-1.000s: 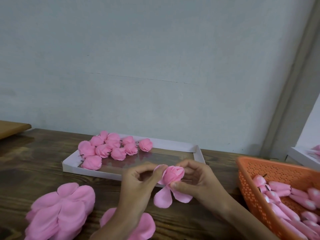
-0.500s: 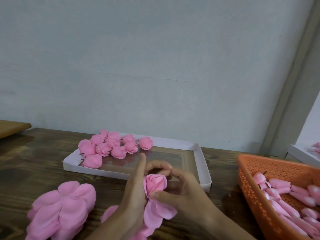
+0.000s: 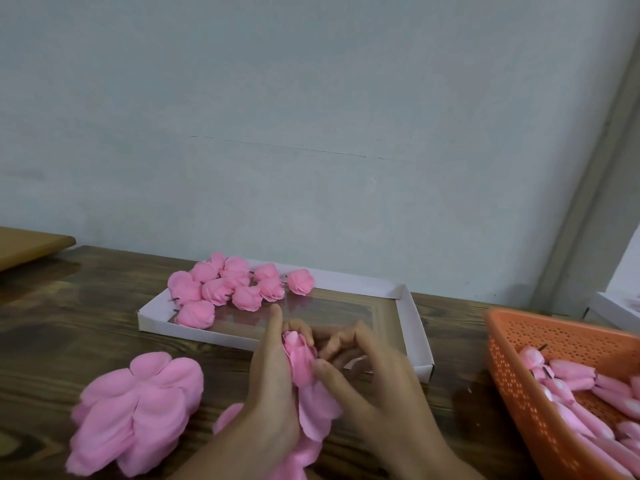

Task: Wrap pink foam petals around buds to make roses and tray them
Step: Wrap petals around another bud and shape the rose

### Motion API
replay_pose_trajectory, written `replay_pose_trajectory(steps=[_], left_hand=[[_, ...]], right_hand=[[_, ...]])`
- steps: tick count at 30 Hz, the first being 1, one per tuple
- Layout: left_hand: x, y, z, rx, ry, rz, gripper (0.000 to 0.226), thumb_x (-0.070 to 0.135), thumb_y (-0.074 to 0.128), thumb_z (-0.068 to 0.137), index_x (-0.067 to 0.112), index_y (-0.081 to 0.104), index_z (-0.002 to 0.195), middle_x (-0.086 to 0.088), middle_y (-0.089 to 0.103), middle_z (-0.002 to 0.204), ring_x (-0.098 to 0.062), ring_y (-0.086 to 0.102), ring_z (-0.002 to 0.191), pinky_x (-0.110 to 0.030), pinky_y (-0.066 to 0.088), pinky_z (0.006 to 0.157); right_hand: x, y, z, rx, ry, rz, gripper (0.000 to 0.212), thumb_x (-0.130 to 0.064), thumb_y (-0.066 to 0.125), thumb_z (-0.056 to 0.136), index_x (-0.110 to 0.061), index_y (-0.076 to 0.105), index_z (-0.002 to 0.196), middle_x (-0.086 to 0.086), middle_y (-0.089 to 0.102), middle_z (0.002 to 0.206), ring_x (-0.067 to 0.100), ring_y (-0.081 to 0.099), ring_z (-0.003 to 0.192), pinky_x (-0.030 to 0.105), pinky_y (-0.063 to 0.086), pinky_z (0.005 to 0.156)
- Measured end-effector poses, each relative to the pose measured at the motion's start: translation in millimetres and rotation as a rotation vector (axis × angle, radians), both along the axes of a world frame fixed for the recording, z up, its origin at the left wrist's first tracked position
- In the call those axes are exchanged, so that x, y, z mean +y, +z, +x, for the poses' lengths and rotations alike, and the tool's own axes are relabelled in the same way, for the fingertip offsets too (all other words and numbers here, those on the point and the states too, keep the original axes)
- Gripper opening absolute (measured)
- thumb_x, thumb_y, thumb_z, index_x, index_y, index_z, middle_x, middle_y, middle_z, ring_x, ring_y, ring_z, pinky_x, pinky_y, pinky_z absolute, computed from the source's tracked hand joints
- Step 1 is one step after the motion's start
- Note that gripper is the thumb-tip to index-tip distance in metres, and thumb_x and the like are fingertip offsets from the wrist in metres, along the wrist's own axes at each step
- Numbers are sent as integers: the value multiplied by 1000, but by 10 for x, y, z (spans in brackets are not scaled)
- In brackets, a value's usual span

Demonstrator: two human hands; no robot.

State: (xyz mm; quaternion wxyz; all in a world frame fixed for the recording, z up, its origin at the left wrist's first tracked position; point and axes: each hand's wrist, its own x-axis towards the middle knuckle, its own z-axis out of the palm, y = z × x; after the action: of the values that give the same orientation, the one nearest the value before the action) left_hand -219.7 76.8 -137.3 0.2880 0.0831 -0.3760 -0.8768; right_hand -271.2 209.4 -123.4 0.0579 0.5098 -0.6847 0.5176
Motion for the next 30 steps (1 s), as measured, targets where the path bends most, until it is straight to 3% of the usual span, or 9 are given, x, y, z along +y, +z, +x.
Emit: replay_pose_trajectory(steps=[2, 4, 6, 10, 14, 18, 22, 26, 30], left_hand=[[-85, -8, -13, -42, 38, -5, 74, 52, 35, 109, 8, 73, 63, -17, 71, 69, -28, 71, 59, -34, 57, 49], [-147, -12, -45, -12, 61, 74, 69, 49, 35, 110, 4, 68, 70, -23, 69, 75, -26, 74, 57, -32, 58, 46], [-155, 2, -62, 28, 39, 189, 65, 49, 38, 109, 9, 61, 63, -22, 67, 72, -29, 76, 60, -36, 60, 47], [-103, -7, -62, 8, 53, 159, 68, 50, 45, 106, 12, 58, 51, -11, 59, 58, -29, 69, 58, -36, 58, 54], [-83, -42, -106, -59, 148, 23, 65, 50, 48, 105, 14, 53, 51, -8, 49, 54, -22, 53, 48, -30, 44, 55], [-63, -40, -83, -31, 81, -51, 67, 58, 43, 104, 12, 51, 56, -5, 42, 51, -16, 45, 40, -19, 26, 45], [-43, -44, -78, 9, 39, -156, 69, 62, 37, 103, 10, 54, 62, -6, 44, 53, -17, 44, 40, -19, 28, 44], [8, -73, -87, 1, 68, -251, 65, 63, 38, 101, 13, 55, 62, -5, 49, 58, -14, 46, 46, -22, 36, 41], [53, -89, -92, 73, 39, -254, 62, 65, 43, 101, 14, 53, 66, -5, 51, 64, -18, 51, 48, -26, 39, 47]], right_hand=[[64, 63, -64, 220, 125, 65, 18, -38, 78, 91, -30, 69, 105, -10, 64, 115, 16, 64, 115, 30, 52, 91], [128, 91, -140, 372, 238, 240, 38, -45, 84, 85, -32, 71, 119, -9, 54, 130, 16, 55, 126, 34, 47, 100], [140, 65, -188, 544, 186, 333, 42, -50, 84, 84, -37, 72, 121, -9, 54, 131, 16, 54, 121, 39, 47, 97], [22, -28, -116, 663, 61, 135, 15, -27, 86, 89, -35, 82, 101, -4, 66, 108, 21, 62, 100, 42, 50, 77], [-11, -32, -44, 636, -7, 26, 23, -17, 89, 84, -35, 82, 96, -7, 64, 96, 15, 56, 85, 26, 46, 75], [-9, 0, -5, 489, 7, 42, 3, -26, 80, 90, -28, 82, 92, -17, 72, 94, 10, 59, 87, 23, 48, 78], [5, 21, 9, 361, -22, 35, 10, -35, 75, 88, -30, 83, 87, -23, 75, 90, 5, 58, 87, 23, 51, 75], [8, -9, 10, 303, -18, -31, 1, -31, 82, 85, -32, 82, 85, -16, 72, 86, 8, 64, 87, 32, 52, 76], [6, -31, 17, 130, -46, -84, 17, -24, 92, 78, -31, 81, 87, -12, 63, 79, 13, 62, 74, 23, 50, 63]])
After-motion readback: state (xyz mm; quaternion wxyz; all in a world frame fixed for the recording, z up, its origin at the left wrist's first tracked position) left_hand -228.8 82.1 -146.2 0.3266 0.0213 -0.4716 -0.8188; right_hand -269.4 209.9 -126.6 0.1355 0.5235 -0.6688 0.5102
